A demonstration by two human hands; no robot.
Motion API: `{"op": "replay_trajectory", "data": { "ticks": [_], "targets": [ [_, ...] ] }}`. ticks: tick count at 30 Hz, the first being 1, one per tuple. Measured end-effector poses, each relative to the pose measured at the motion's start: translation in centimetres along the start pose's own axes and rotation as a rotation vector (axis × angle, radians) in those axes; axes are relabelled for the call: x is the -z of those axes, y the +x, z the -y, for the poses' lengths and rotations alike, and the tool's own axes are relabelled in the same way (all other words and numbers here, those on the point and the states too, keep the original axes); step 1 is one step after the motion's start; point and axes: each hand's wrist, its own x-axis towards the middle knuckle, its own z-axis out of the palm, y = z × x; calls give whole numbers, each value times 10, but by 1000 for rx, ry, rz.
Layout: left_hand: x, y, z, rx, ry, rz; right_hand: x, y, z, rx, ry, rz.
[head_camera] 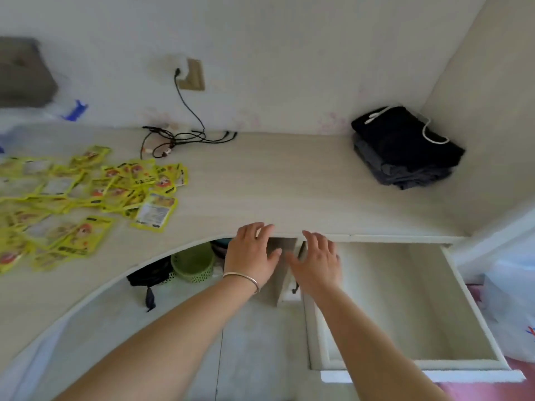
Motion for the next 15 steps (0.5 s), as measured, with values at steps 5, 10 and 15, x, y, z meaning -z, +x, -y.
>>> {"op": "replay_trajectory", "data": {
  "ticks": [5,10,15],
  "targets": [
    [48,-37,117,210,19,-79,-39,-6,115,193,-50,78],
    [89,-82,226,382,22,-95,-88,-27,225,312,-56,148],
    [111,-107,305,533,-162,-132,-128,-39,308,421,-76,202]
  ]
}}
